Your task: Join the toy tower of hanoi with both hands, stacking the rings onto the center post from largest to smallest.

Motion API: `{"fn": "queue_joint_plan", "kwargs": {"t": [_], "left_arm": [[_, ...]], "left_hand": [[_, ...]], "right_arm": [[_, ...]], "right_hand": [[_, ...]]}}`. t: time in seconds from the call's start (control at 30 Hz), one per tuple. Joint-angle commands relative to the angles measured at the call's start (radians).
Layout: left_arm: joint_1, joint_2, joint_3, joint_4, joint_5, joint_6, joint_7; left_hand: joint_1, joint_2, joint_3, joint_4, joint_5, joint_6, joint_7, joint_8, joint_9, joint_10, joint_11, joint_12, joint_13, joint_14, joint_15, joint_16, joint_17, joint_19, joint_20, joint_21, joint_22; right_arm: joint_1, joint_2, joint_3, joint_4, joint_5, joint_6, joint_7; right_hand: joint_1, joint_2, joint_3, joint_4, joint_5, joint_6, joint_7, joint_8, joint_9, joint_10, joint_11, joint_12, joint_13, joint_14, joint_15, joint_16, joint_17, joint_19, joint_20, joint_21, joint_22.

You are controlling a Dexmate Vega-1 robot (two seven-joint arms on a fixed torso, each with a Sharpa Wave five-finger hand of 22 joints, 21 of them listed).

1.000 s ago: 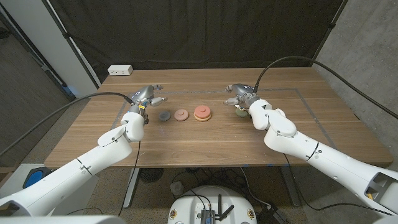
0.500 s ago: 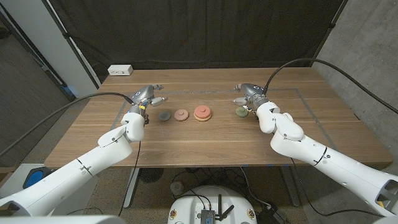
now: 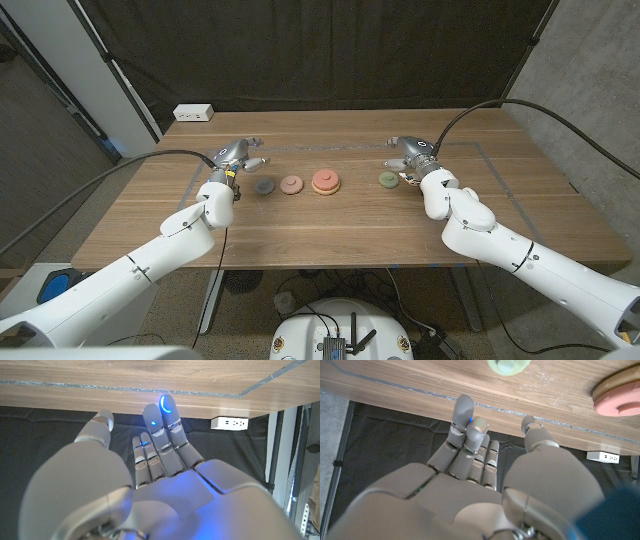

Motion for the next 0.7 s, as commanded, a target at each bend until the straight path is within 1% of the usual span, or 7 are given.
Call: {"fn": "queue_joint_plan", "kwargs": {"t": [0.03, 0.23, 0.33, 0.47, 0.6, 0.63, 0.7], "left_arm": [[-0.015, 0.028, 0.012, -0.029, 0.012, 0.023, -0.052], [-0.049, 0.060, 0.042, -0.066, 0.053, 0.083, -0.123], [-0.077, 0.079, 0.069, -0.082, 0.084, 0.118, -0.179], [-0.116, 0.099, 0.103, -0.092, 0.121, 0.141, -0.247], [-0.151, 0.111, 0.137, -0.105, 0.172, 0.170, -0.307], [-0.157, 0.114, 0.142, -0.108, 0.180, 0.174, -0.321], [-0.172, 0.119, 0.156, -0.114, 0.200, 0.185, -0.353]], "left_hand": [[0.006, -0.005, 0.007, 0.000, 0.005, 0.001, 0.003, 0.005, 0.002, 0.007, 0.004, 0.005, 0.003, -0.004, -0.081, 0.003, 0.001, -0.003, -0.141, 0.008, 0.002], [0.007, -0.008, 0.007, -0.001, 0.005, 0.008, 0.003, 0.007, 0.001, 0.014, 0.002, 0.008, 0.004, -0.006, -0.081, 0.004, 0.000, -0.003, -0.141, 0.008, 0.002], [0.011, -0.014, 0.006, -0.004, 0.005, 0.006, 0.001, 0.006, 0.001, 0.013, 0.001, 0.008, 0.006, -0.007, -0.081, 0.004, -0.001, -0.002, -0.142, 0.011, 0.007], [0.018, -0.021, 0.006, -0.008, 0.005, 0.001, 0.004, 0.004, 0.000, 0.013, 0.000, 0.008, 0.007, -0.006, -0.081, 0.007, -0.001, 0.000, -0.144, 0.019, 0.016], [0.034, -0.031, 0.006, -0.013, 0.004, -0.006, 0.005, 0.001, -0.001, 0.013, -0.002, 0.010, 0.011, -0.004, -0.081, 0.010, -0.003, -0.002, -0.145, 0.026, 0.025], [0.039, -0.035, 0.006, -0.014, 0.004, -0.014, 0.007, -0.002, -0.001, 0.006, 0.002, 0.007, 0.012, -0.005, -0.081, 0.011, -0.004, -0.004, -0.145, 0.026, 0.025], [0.052, -0.044, 0.005, -0.017, 0.002, -0.027, 0.006, -0.006, -0.002, -0.012, 0.001, 0.001, 0.014, -0.003, -0.081, 0.017, -0.002, -0.006, -0.146, 0.028, 0.027]], "right_arm": [[-0.025, -0.006, 0.007, -0.013, 0.009, -0.014, -0.028], [-0.032, -0.011, 0.004, -0.027, 0.007, -0.023, -0.033], [-0.041, -0.012, 0.008, -0.030, 0.014, -0.025, -0.040], [-0.053, -0.014, 0.014, -0.034, 0.020, -0.034, -0.052], [-0.060, -0.015, 0.018, -0.033, 0.026, -0.036, -0.062], [-0.061, -0.015, 0.019, -0.033, 0.027, -0.038, -0.065], [-0.063, -0.013, 0.021, -0.029, 0.033, -0.038, -0.071]], "right_hand": [[0.005, 0.003, 0.007, -0.002, 0.004, 0.007, 0.001, 0.004, 0.003, 0.006, 0.002, -0.005, 0.004, -0.002, -0.024, 0.004, 0.007, -0.002, -0.084, 0.004, 0.003], [0.003, 0.003, 0.009, 0.000, 0.005, 0.002, -0.002, 0.002, 0.007, 0.001, 0.002, -0.008, 0.004, -0.002, -0.024, 0.006, 0.009, -0.006, -0.084, 0.002, 0.001], [0.002, 0.006, 0.011, 0.001, 0.006, 0.002, -0.003, 0.002, 0.009, 0.001, 0.003, -0.010, 0.003, -0.011, -0.024, -0.003, 0.000, -0.008, -0.084, 0.001, 0.000], [0.001, 0.008, 0.012, 0.002, 0.006, 0.004, -0.005, 0.003, 0.011, 0.004, 0.003, -0.009, 0.003, -0.011, -0.024, -0.003, 0.000, -0.009, -0.084, 0.001, -0.001], [0.001, 0.011, 0.013, 0.003, 0.007, 0.008, -0.004, 0.005, 0.013, 0.005, 0.003, -0.008, 0.005, -0.011, -0.024, -0.003, 0.000, -0.008, -0.084, 0.003, 0.000], [0.000, 0.011, 0.013, 0.003, 0.008, 0.009, -0.003, 0.005, 0.013, 0.007, 0.003, -0.008, 0.005, -0.010, -0.024, -0.002, 0.001, -0.008, -0.083, 0.003, 0.000], [0.000, 0.012, 0.014, 0.004, 0.008, 0.011, -0.006, 0.006, 0.014, 0.008, 0.003, -0.007, 0.006, -0.010, -0.024, -0.002, 0.001, -0.009, -0.083, 0.002, -0.002]]}}
